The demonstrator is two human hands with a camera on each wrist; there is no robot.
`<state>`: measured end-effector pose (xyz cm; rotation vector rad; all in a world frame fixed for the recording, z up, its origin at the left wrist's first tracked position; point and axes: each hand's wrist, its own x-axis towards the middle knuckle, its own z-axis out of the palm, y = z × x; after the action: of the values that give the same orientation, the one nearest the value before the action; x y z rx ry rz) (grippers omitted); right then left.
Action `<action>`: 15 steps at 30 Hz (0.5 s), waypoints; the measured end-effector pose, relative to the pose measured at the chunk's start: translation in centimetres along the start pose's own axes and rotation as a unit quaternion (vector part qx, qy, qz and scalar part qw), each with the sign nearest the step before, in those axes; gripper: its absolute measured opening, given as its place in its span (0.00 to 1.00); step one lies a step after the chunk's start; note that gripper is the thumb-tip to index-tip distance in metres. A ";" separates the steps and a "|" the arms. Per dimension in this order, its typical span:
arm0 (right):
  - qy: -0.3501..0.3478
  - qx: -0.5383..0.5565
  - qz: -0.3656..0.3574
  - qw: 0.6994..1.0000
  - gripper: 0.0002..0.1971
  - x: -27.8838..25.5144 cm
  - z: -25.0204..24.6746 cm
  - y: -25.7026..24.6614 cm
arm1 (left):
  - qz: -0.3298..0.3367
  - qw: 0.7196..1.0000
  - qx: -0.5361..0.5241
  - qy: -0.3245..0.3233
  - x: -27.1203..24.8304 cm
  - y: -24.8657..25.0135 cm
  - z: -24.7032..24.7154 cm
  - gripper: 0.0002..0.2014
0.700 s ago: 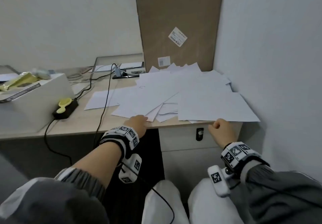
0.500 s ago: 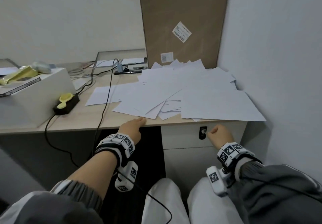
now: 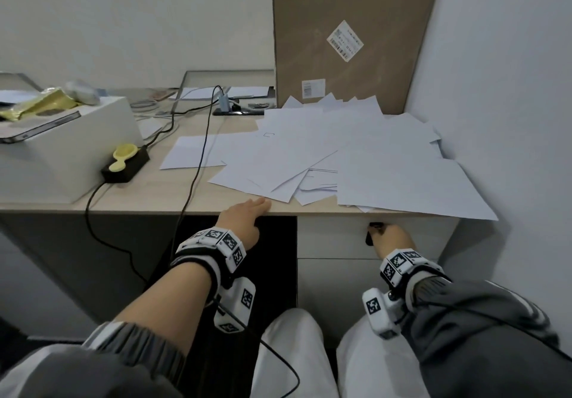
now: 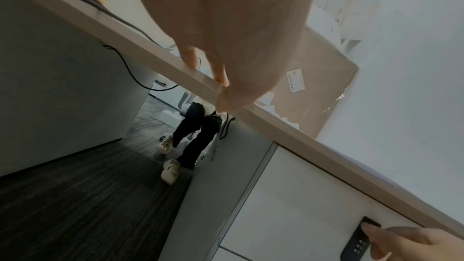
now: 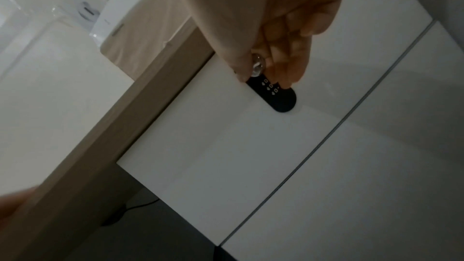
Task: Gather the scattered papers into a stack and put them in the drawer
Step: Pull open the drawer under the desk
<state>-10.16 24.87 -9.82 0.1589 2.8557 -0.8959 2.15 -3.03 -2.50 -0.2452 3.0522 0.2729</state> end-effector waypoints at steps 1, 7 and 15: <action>-0.003 -0.009 0.001 1.000 0.18 -0.2 -0.2 -0.1 | 0.000 1.000 0.003 -0.001 0.0 0.1 0.0 0.37; -0.002 -0.060 -0.005 0.998 0.12 -1.7 -1.6 -0.9 | -0.009 0.999 0.019 -0.044 0.1 0.5 0.6 0.41; -0.084 -0.217 -0.075 0.970 0.15 -8.4 -4.3 1.8 | -0.010 0.998 0.028 -0.047 -0.7 0.7 0.6 0.41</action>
<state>-2.06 28.31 -5.89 -0.1751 2.8450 -0.2687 2.77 -2.12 -2.86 -0.2531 2.9569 0.1932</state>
